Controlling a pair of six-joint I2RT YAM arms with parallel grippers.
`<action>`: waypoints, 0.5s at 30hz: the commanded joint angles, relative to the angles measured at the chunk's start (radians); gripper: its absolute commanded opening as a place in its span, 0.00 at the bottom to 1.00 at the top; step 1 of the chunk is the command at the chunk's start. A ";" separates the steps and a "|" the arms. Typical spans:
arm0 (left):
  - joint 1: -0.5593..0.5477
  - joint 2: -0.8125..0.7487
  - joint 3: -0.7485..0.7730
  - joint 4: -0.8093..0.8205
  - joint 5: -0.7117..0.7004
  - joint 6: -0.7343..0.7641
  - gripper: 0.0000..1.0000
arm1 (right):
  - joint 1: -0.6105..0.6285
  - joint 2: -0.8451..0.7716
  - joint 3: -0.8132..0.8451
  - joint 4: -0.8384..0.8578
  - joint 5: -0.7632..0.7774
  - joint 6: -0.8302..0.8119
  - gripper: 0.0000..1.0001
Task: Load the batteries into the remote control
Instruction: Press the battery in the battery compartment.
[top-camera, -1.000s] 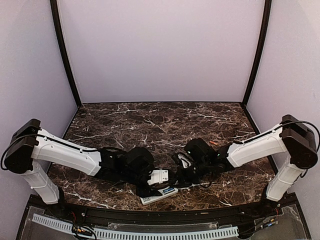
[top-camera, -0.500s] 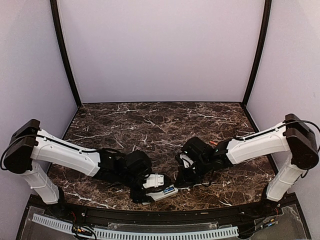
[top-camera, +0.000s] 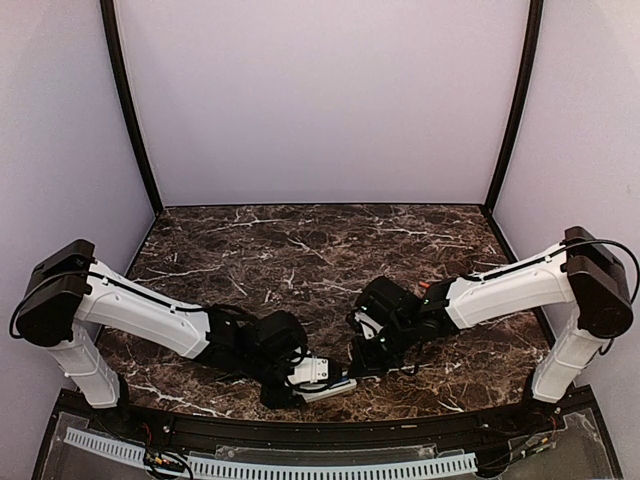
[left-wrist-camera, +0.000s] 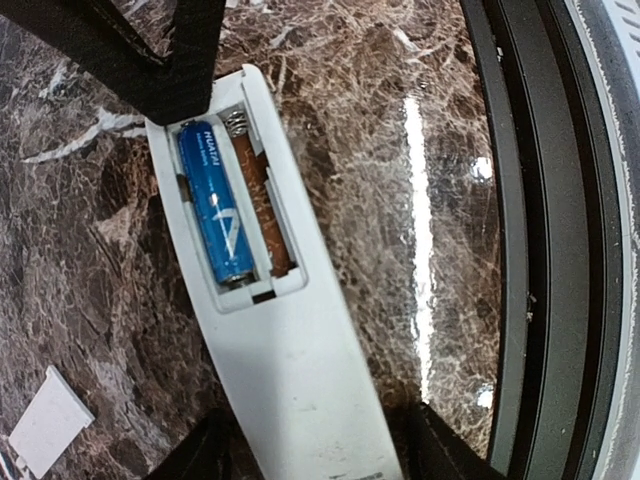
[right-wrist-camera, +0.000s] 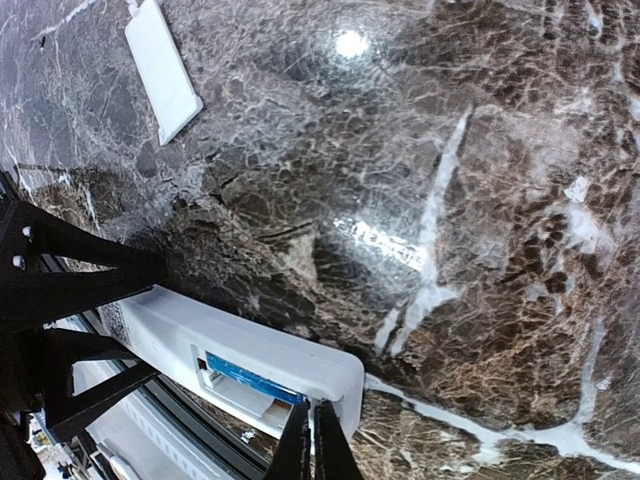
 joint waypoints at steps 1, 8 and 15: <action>0.002 0.014 -0.002 -0.008 -0.014 0.000 0.54 | 0.019 0.025 0.012 0.009 -0.002 -0.006 0.01; 0.002 0.019 -0.001 -0.004 -0.016 0.000 0.41 | 0.021 0.010 0.006 0.008 -0.011 0.009 0.03; 0.002 0.022 0.001 -0.002 -0.018 0.007 0.30 | 0.021 -0.018 0.012 -0.055 0.015 0.031 0.06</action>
